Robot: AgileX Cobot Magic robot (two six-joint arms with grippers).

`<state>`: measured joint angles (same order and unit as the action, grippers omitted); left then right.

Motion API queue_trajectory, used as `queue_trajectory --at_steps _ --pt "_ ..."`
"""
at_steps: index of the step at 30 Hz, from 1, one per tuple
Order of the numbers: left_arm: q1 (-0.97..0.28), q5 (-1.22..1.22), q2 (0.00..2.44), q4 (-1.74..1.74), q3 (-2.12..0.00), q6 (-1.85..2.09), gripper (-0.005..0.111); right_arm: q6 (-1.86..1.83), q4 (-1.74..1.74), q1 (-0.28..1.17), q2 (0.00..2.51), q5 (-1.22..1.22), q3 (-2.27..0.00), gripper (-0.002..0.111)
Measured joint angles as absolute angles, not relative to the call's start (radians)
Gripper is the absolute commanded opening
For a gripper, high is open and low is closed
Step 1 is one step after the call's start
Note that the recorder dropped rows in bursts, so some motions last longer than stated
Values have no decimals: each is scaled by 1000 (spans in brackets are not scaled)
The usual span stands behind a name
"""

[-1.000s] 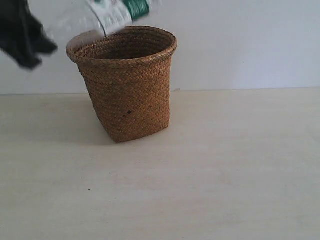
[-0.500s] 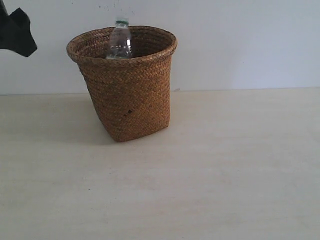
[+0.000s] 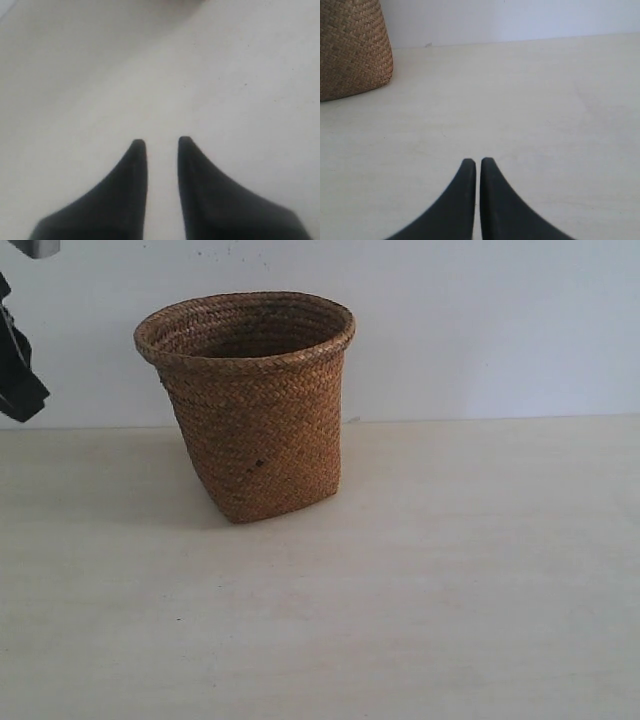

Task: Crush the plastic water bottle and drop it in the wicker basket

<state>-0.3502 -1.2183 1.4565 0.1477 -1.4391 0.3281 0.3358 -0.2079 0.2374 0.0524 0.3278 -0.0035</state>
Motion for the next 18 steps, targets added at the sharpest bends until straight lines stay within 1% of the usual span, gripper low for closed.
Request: queue_trajectory --at_steps 1,8,15,18 --pt "-350 -1218 1454 131 -1425 307 4 336 -208 237 52 328 -4 0" --pt "-350 -1189 1360 -25 -1311 234 4 336 -208 237 52 328 -4 0" --pt "-350 -892 1146 -209 -1088 229 4 336 -208 236 52 328 -4 0" --pt "-350 -759 1053 -285 -959 229 4 336 -208 236 52 328 -4 0"
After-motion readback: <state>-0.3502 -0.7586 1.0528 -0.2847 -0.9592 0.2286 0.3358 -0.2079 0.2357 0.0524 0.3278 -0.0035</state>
